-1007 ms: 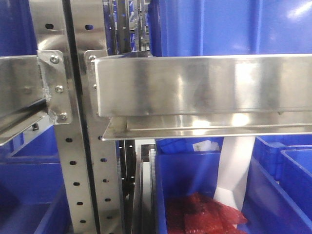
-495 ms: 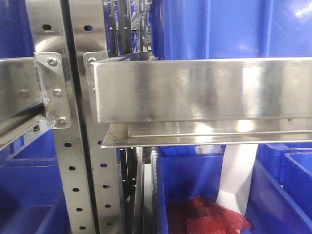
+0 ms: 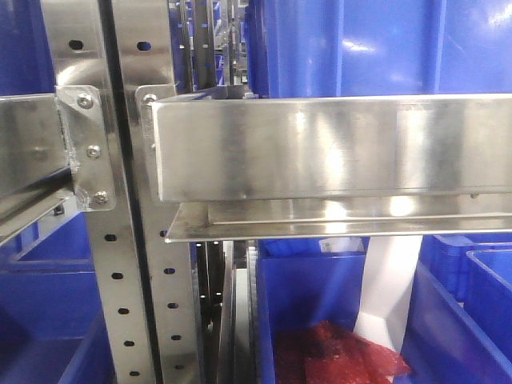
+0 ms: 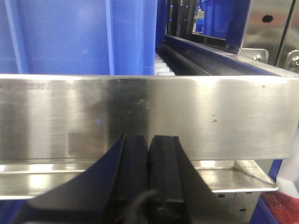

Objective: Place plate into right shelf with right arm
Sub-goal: 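Lower the plate into the blue bin and open the right gripper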

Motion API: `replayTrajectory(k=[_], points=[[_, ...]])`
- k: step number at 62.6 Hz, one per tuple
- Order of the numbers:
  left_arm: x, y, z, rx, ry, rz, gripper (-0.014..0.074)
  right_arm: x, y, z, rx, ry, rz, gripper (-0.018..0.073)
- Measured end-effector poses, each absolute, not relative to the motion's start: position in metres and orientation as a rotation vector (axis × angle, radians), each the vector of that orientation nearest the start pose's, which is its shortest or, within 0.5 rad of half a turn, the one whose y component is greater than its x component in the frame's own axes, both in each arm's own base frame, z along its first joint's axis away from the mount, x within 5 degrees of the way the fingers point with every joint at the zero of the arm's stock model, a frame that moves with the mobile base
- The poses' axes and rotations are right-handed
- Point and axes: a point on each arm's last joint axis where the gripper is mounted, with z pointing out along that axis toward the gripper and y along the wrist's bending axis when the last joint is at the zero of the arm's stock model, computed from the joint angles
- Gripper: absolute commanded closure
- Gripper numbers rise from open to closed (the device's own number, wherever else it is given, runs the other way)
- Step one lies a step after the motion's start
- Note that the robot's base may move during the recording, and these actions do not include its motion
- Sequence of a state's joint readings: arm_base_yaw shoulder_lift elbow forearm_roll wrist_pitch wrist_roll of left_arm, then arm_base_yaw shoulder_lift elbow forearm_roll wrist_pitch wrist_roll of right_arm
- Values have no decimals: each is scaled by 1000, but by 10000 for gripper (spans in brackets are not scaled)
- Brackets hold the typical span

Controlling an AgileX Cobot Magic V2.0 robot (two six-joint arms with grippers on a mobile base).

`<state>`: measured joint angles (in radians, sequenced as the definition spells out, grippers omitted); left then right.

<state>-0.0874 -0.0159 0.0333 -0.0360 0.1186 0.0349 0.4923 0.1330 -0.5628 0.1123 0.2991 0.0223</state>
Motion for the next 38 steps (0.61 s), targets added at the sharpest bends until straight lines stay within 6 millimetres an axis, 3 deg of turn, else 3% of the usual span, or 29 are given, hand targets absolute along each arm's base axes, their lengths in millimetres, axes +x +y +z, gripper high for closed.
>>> replayTrajectory(k=[16,27,38], points=[[56,-5,192,73,1618,-72,643,41,22,423,-220,1338,489,489],[56,-5,192,73,1618,-72,643,84,30,450,-148,1398,390,489],[56,-5,192,73,1618,-72,643,131,28,463,-62,1440,288,489]])
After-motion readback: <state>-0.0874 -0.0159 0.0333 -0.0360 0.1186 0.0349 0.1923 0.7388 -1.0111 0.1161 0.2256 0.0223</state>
